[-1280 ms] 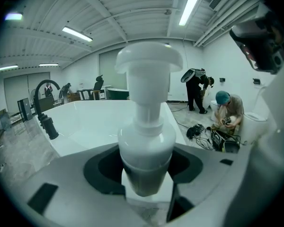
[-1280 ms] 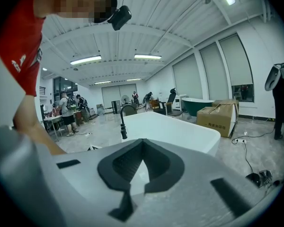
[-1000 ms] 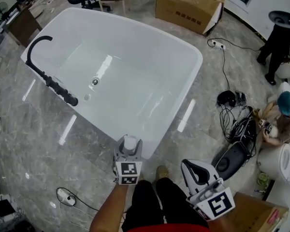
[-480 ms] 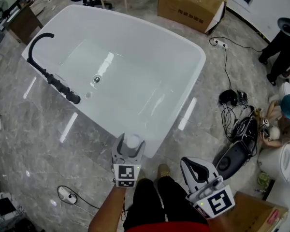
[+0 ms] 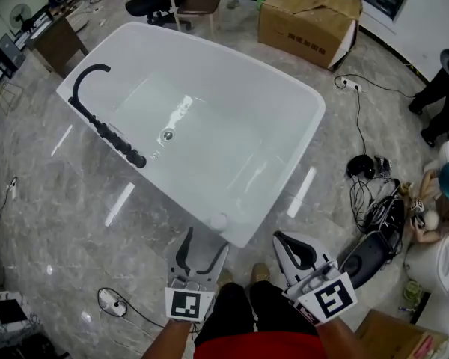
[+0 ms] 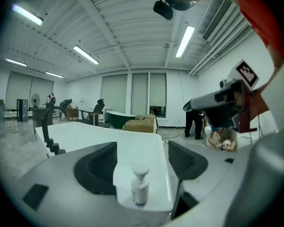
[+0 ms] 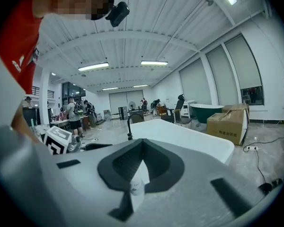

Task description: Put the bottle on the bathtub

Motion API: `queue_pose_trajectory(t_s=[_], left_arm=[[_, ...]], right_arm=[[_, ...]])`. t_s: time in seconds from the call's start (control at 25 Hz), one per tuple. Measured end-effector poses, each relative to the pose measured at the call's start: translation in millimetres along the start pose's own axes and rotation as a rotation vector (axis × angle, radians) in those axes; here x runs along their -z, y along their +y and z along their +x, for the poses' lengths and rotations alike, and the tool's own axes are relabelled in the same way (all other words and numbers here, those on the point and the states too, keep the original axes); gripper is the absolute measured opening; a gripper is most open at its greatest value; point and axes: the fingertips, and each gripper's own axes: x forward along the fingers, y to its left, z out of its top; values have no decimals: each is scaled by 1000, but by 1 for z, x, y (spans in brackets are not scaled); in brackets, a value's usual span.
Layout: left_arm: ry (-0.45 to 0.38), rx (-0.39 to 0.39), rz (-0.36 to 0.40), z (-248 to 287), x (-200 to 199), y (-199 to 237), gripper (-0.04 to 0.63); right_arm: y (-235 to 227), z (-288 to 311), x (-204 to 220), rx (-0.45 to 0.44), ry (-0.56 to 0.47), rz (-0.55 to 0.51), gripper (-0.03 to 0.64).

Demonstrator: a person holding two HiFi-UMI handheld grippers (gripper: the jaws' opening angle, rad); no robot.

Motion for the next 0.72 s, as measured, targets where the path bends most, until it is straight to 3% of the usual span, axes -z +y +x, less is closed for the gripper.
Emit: queue_pose_trajectory(t_s=[0.24, 0.52, 0.72], left_arm=[[-68, -9, -11, -31, -70, -18, 308], [-191, -95, 33, -53, -137, -15, 56], [-221, -74, 49, -52, -158, -30, 12]], right_arm=[[10, -7, -34, -45, -73, 1, 5], [7, -27, -66, -51, -168, 23, 5], [5, -38, -80, -68, -213, 23, 5]])
